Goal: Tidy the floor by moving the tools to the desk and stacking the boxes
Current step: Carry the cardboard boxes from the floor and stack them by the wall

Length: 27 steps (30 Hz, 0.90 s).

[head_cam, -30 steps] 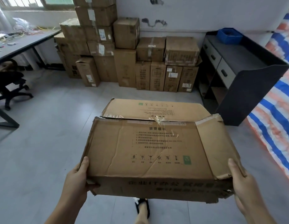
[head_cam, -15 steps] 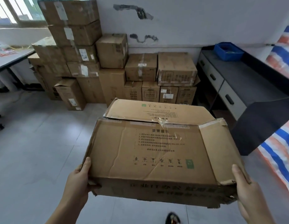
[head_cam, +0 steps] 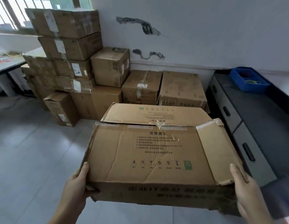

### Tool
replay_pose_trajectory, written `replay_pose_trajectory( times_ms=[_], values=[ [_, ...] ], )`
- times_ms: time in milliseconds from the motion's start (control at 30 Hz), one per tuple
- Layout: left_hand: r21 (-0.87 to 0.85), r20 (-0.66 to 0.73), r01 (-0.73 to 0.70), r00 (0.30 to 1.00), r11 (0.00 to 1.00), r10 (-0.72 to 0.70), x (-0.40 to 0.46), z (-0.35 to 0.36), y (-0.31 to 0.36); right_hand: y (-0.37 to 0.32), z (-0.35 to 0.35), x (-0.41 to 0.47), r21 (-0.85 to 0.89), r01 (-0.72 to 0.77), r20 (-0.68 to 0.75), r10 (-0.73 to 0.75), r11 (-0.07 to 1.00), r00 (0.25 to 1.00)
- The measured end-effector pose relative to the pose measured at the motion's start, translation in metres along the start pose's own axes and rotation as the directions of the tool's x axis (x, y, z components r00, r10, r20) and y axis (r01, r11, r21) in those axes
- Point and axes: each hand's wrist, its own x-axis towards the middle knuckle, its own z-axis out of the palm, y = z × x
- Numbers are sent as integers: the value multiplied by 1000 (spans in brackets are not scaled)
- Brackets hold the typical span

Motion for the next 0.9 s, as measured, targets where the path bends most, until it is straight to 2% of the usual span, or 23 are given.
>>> replay_pose_trajectory(
  times_ms=[333, 633, 900],
  values=[
    [-22, 1, -64, 998, 998, 64, 173, 113, 86, -61, 136, 177, 68, 84, 52, -87, 994, 995],
    [-16, 79, -132, 988, 991, 133, 350, 215, 218, -154, 276, 310, 130, 113, -23, -111, 985, 994],
    [-30, 144, -148, 978, 989, 151, 467, 315, 293, -222, 369, 428, 139, 177, -93, -165, 974, 982]
  ],
)
